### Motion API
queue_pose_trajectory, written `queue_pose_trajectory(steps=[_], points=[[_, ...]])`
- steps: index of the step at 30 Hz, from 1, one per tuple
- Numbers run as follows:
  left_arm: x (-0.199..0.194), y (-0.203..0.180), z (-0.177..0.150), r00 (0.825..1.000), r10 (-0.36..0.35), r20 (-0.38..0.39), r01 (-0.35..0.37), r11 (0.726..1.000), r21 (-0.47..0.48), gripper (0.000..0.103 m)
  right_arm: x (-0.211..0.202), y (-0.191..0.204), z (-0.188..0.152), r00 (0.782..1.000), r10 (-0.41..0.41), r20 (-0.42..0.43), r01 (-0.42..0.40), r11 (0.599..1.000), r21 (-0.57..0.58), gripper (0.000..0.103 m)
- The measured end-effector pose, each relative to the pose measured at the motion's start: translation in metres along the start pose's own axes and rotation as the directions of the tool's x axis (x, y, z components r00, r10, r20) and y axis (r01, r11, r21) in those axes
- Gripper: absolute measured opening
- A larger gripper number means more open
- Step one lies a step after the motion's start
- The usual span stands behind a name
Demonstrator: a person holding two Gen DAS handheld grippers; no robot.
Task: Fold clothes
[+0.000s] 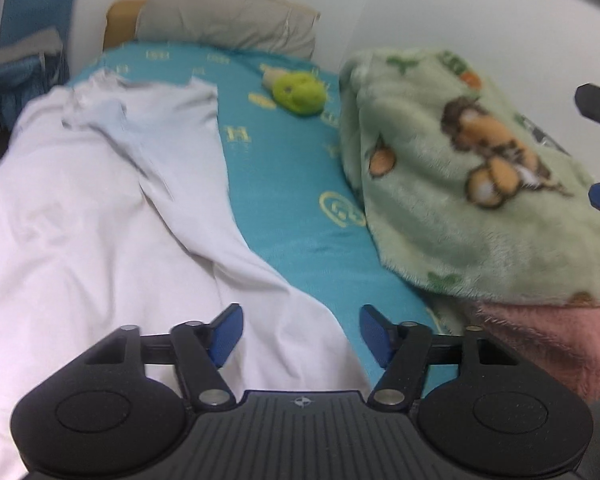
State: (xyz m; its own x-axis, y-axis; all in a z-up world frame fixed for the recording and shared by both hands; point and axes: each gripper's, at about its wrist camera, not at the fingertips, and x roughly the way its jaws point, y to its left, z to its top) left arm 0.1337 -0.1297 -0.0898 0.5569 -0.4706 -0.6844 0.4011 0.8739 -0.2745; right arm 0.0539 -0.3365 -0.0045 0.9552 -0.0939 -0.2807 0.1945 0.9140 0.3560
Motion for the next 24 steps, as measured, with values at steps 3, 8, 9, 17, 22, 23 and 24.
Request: queue_pose_trajectory(steps=[3,8,9,17,22,23,24], points=[[0.013,-0.006,-0.005,0.999,0.038,-0.024,-0.036,0.997,0.066,0.029,0.008,-0.002,-0.004,0.999,0.008,-0.039,-0.008,1.0,0.008,0.092],[0.002,0.009,-0.006,1.0,-0.017,-0.014,0.018,1.0,0.017,0.001,0.012,-0.001,-0.007,0.996,0.037,-0.087,-0.035,0.999,0.028,0.092],[-0.008,0.017,-0.004,0.999,-0.052,-0.003,0.052,0.999,-0.014,0.001,0.012,-0.002,-0.007,0.995,0.038,-0.094,-0.035,0.999,0.032,0.092],[-0.057,0.107,0.004,0.998,-0.029,-0.059,0.009,0.952,-0.306,0.001,0.019,-0.008,-0.01,0.987,0.045,-0.154,-0.033,0.996,0.08,0.092],[-0.04,0.131,-0.008,0.959,0.173,-0.224,-0.23,0.937,-0.262,0.001,0.022,-0.003,-0.012,0.982,0.047,-0.182,-0.035,0.997,0.068,0.092],[-0.038,0.13,-0.009,0.955,0.191,-0.229,-0.247,0.937,-0.247,0.001,0.023,-0.002,-0.013,0.981,0.046,-0.189,-0.034,0.997,0.065,0.092],[-0.04,0.128,-0.009,0.956,0.19,-0.222,-0.242,0.941,-0.238,0.003,0.024,-0.001,-0.014,0.979,0.046,-0.198,-0.034,0.997,0.064,0.092]])
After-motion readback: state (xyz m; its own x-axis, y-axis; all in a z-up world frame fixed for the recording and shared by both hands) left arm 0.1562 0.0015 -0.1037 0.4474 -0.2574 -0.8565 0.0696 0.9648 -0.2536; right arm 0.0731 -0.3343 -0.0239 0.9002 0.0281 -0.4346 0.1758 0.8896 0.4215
